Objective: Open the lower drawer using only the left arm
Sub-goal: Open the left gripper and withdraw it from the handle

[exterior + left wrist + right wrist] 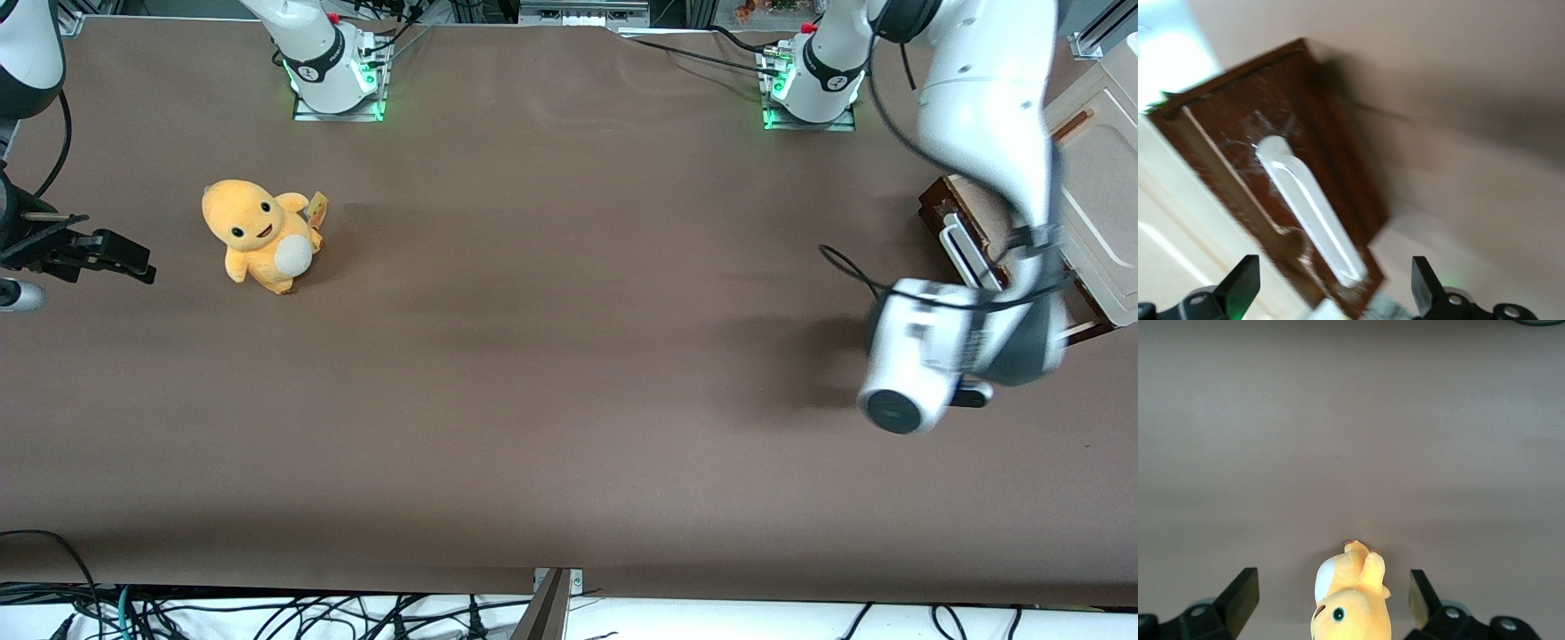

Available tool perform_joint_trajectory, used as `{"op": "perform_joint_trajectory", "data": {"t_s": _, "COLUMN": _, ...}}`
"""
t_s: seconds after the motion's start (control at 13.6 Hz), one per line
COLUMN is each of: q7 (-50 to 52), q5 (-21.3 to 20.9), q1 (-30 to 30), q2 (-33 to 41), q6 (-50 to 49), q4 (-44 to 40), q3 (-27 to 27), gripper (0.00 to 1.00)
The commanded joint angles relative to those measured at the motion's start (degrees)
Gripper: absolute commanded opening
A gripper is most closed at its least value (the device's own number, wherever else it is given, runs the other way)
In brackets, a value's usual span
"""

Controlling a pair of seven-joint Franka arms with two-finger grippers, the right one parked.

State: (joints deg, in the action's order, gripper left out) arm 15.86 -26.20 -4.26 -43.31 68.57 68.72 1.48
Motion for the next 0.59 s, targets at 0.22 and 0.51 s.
{"op": "perform_joint_trajectory", "data": {"t_s": 0.22, "q7": -2.1, "q5": 28.0, "q1": 8.7, "q2": 8.2, "q6": 3.0, "q4": -6.2, "q3": 0.5, "gripper": 1.00}}
{"op": "perform_joint_trajectory", "data": {"t_s": 0.51, "q7": -2.1, "q5": 30.1, "q1": 8.9, "q2": 11.7, "q6": 8.4, "q4": -6.1, "q3": 0.5, "gripper": 1.00}}
